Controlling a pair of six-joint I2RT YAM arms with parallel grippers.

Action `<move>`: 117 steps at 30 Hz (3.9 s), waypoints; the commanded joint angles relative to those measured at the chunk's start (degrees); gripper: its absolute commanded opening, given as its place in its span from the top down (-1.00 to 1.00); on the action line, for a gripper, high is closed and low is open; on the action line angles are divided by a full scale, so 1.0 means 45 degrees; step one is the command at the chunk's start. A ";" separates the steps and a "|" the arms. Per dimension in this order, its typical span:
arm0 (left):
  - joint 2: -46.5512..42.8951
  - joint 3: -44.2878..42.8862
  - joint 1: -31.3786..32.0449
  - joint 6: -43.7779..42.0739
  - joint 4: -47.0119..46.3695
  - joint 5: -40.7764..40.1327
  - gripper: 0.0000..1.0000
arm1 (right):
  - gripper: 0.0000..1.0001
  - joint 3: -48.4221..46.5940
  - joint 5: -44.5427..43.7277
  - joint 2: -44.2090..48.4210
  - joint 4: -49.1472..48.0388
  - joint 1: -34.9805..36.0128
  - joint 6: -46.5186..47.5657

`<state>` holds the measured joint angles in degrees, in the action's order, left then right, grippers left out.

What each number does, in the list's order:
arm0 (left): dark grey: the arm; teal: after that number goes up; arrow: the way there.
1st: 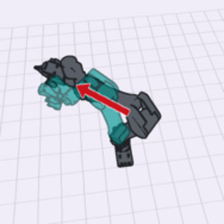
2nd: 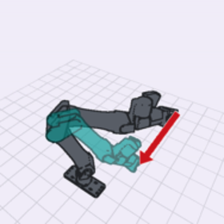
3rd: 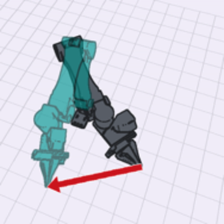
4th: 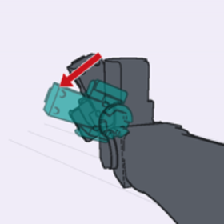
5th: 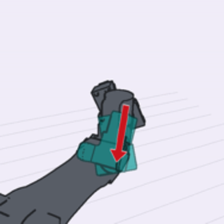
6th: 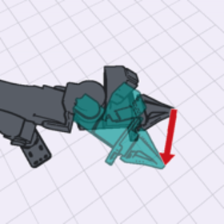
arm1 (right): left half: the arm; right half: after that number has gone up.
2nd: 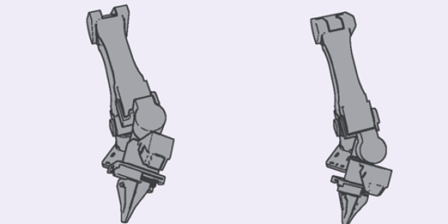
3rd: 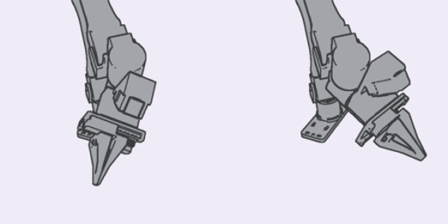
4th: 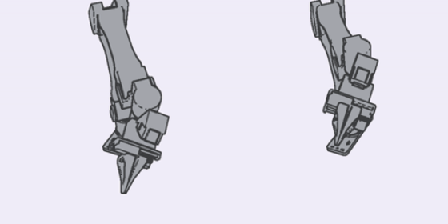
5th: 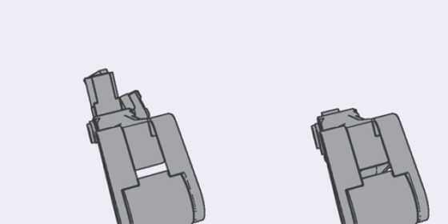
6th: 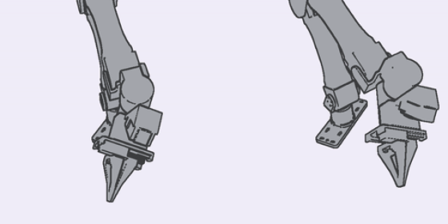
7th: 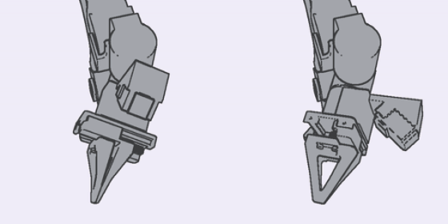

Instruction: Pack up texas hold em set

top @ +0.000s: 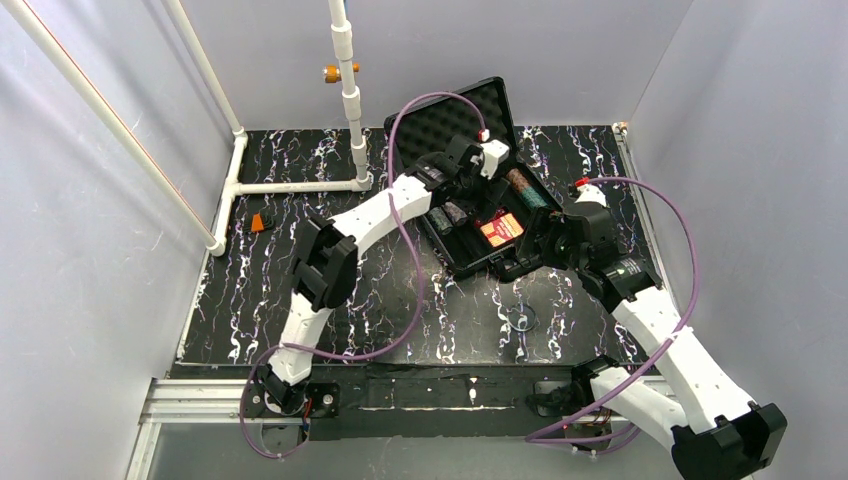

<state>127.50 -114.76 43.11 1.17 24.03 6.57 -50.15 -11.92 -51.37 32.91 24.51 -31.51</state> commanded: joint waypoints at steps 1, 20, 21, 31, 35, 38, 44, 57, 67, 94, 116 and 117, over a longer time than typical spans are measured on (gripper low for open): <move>-0.2196 0.0838 0.0032 0.0545 -0.0026 0.0582 -0.66 | -0.97 -0.0594 -0.0212 -0.0063 -0.0505 0.0041 0.0008; -1.1697 0.9170 0.0022 -0.0192 0.1647 -0.5310 -0.97 | -0.97 0.0259 0.0712 -0.2372 -0.1429 0.0178 -0.2558; -1.2204 0.9586 0.0016 -0.0610 0.1651 -0.5845 -0.97 | -1.00 0.0277 0.0715 -0.2551 -0.1482 0.0244 -0.2709; -1.6493 1.3498 -0.0650 -0.1796 -0.1220 -0.8921 -0.99 | -1.00 0.0104 -0.1922 -0.3784 -0.0651 0.2301 -0.5724; -1.7757 1.4523 -0.0655 -0.2099 -0.2183 -0.9028 -0.99 | -1.00 -0.0511 -0.3276 -0.4528 0.0432 0.3161 -0.7269; -1.8243 1.4833 -0.0655 -0.2227 -0.2400 -0.9137 -0.99 | -1.00 -0.0769 -0.3647 -0.5102 0.0511 0.3687 -0.8044; -1.8254 1.4780 -0.0655 -0.2292 -0.2267 -0.9307 -0.99 | -1.00 -0.1502 -0.3559 -0.6773 0.0383 0.4417 -0.8831; -1.8295 1.4802 -0.0655 -0.2156 -0.2179 -0.8678 -0.99 | -1.00 -0.2683 -0.4260 -0.8793 0.0153 0.4828 -0.9582; -1.8368 1.4809 -0.0655 -0.2170 -0.2115 -0.8522 -0.99 | -0.48 -0.3154 -0.4722 -0.9797 0.0036 0.4807 -0.9647; -1.8310 1.4858 -0.0655 -0.2289 -0.2098 -0.8125 -0.99 | 0.97 -0.1187 -0.3474 -0.9518 -0.0979 0.4636 -0.6357; -1.8217 1.4858 -0.0655 -0.2277 -0.1991 -0.7690 -0.99 | -0.97 0.0663 -0.3780 -0.5292 0.0177 0.4592 -0.3267; -1.8218 1.4858 -0.0655 -0.2290 -0.1981 -0.7644 -0.99 | -0.97 0.0271 -0.4015 -0.5197 0.0630 0.4592 -0.3036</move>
<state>45.80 -48.36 40.29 -8.97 15.00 -28.25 -43.75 -28.84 -77.10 27.51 44.42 -50.26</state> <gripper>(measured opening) 0.994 0.968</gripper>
